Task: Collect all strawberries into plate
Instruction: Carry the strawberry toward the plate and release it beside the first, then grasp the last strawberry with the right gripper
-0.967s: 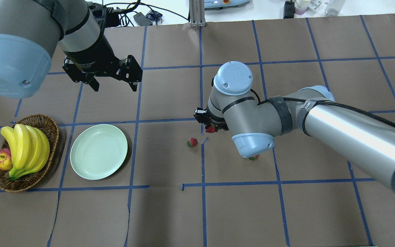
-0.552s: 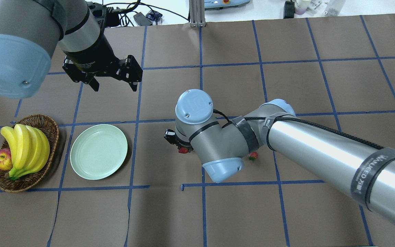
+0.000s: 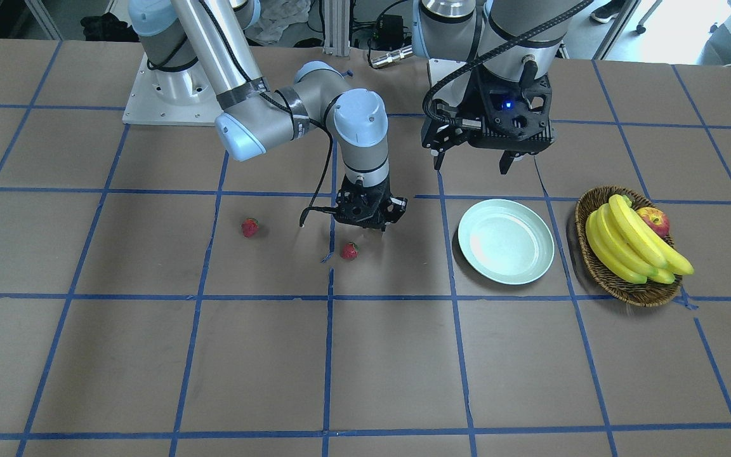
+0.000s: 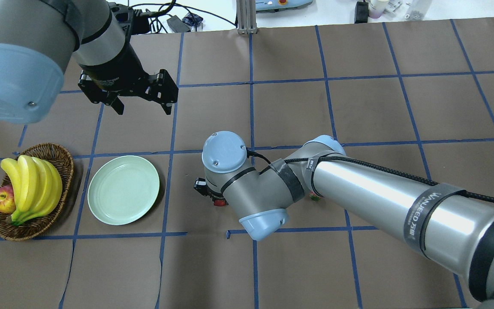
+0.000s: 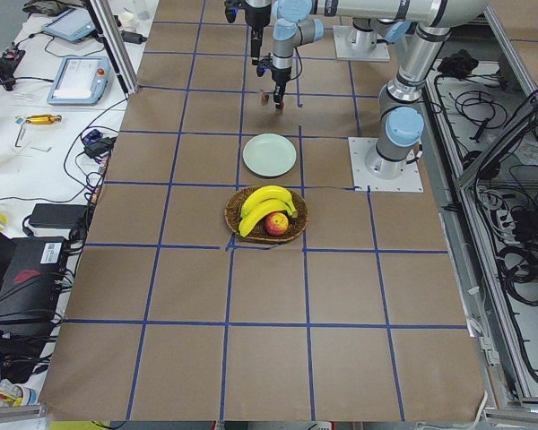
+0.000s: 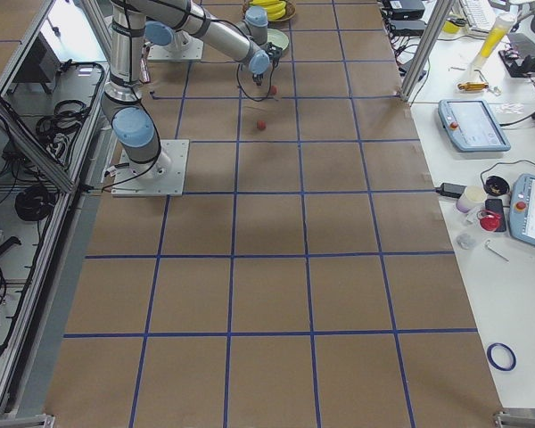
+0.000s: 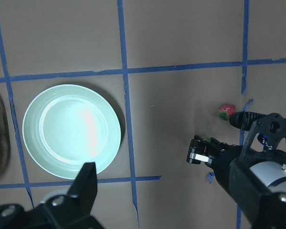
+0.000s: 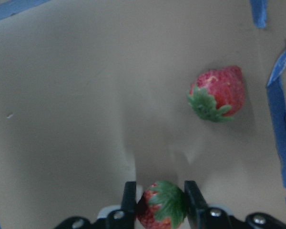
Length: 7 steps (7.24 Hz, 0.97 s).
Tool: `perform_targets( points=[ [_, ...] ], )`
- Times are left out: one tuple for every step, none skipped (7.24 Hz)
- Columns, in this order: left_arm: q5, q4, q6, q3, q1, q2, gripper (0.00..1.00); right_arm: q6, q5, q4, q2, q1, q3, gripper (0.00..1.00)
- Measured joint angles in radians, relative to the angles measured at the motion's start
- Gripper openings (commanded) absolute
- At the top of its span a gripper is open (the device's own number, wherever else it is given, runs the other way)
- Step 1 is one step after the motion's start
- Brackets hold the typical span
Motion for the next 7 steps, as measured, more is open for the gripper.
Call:
perform_targets(
  points=[
    [0.0, 0.0, 0.001, 0.0, 0.0, 0.001, 1.0, -0.013, -0.011, 0.005, -0.017, -0.013, 0.001, 1.0],
    [0.0, 0.0, 0.001, 0.0, 0.001, 0.001, 1.0, -0.046, -0.025, 0.035, -0.058, -0.051, 0.005, 1.0],
    [0.0, 0.0, 0.001, 0.0, 0.001, 0.002, 1.0, -0.119, -0.037, 0.107, -0.112, -0.121, 0.017, 1.0],
    [0.0, 0.0, 0.001, -0.001, 0.0, 0.002, 1.0, -0.219, -0.051, 0.173, -0.159, -0.194, 0.045, 1.0],
    [0.0, -0.001, 0.001, -0.001, 0.0, 0.002, 1.0, -0.321, -0.073, 0.201, -0.191, -0.261, 0.097, 1.0],
    [0.0, -0.001, 0.001, -0.001, 0.0, 0.001, 1.0, -0.409, -0.096, 0.204, -0.207, -0.315, 0.155, 1.0],
    [0.0, -0.001, 0.001, -0.001, 0.0, 0.001, 1.0, -0.476, -0.118, 0.199, -0.211, -0.349, 0.195, 0.98]
  ],
)
